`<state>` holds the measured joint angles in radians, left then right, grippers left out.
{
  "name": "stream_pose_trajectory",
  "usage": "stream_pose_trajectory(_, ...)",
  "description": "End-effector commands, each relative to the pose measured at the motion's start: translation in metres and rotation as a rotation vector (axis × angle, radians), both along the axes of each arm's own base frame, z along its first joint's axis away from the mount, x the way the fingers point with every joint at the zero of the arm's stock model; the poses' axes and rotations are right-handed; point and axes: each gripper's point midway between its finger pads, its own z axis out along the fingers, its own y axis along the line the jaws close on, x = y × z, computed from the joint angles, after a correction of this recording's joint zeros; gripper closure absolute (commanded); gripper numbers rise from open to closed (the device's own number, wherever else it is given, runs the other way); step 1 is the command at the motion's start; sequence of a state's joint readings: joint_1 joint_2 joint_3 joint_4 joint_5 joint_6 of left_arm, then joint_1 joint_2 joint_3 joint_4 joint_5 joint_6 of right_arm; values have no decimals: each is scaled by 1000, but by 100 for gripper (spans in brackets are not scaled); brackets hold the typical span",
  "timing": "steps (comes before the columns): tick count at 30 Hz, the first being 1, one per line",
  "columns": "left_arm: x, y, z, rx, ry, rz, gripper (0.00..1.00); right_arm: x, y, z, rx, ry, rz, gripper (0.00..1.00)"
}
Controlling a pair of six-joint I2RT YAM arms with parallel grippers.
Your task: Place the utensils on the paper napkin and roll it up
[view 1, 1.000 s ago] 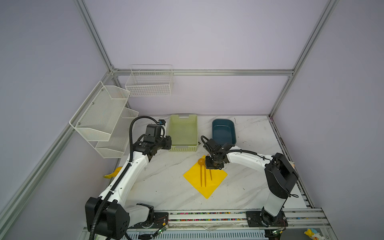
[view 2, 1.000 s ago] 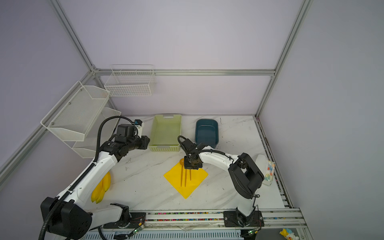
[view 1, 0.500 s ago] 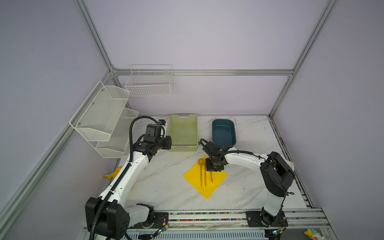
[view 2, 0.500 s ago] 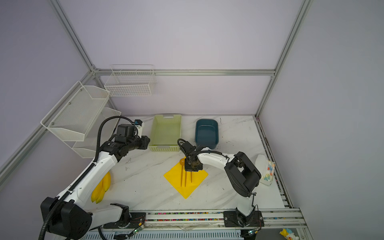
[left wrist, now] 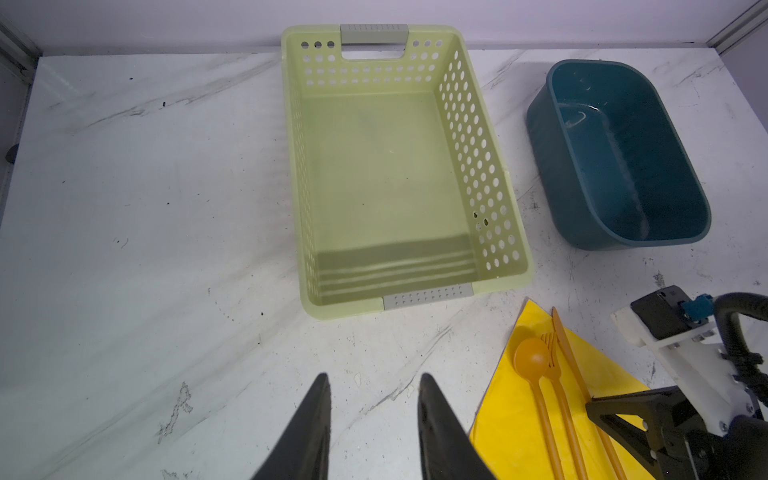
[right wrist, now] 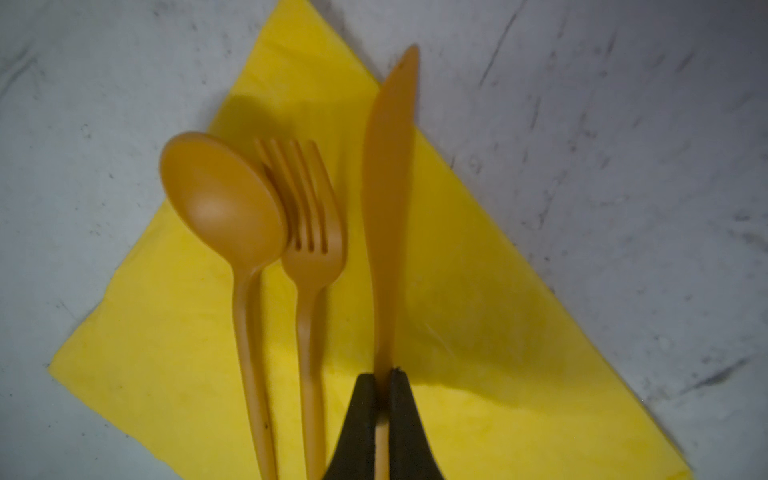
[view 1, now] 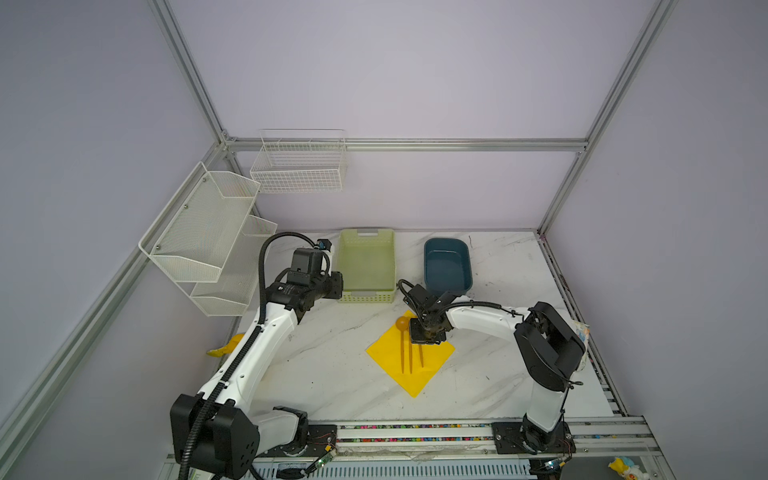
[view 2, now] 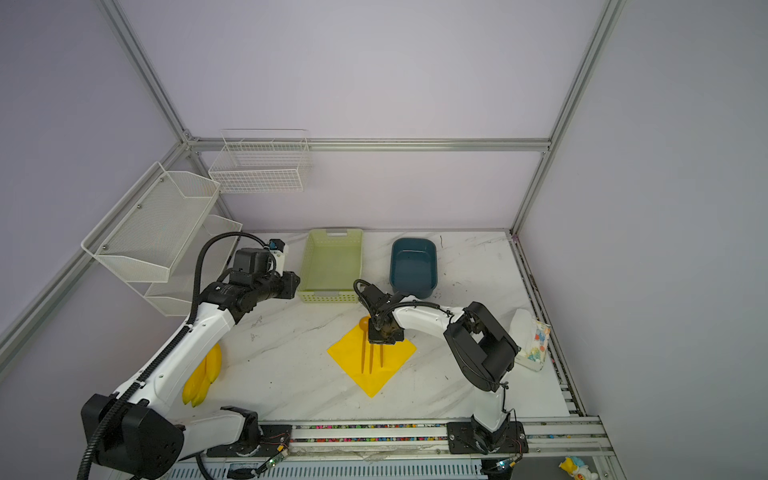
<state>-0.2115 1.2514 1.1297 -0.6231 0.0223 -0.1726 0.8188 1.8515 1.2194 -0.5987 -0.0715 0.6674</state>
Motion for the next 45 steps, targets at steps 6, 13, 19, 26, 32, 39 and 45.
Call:
stream_pose_trajectory(6,-4,-1,2,-10,-15,-8,65,-7,-2,-12,-17,32,-14,98)
stream_pose_trajectory(13,-4,-1,2,-10,-14,-10,65,-10,-3,-15,-6,38,-36,97)
stream_pose_trajectory(19,-4,-1,2,-11,-15,-11,65,-11,-3,-15,7,37,-53,94)
stream_pose_trajectory(26,-4,-1,3,-13,-16,-10,65,-11,-3,-11,15,36,-62,93)
stream_pose_trajectory(32,-4,-1,3,-14,-16,-11,65,-10,-2,3,21,17,-70,93)
stream_pose_trajectory(39,-4,-2,3,-15,-16,-12,65,-11,-1,12,24,9,-89,93)
stream_pose_trajectory(45,-5,-2,2,-15,-14,-12,65,-15,0,14,20,6,-101,93)
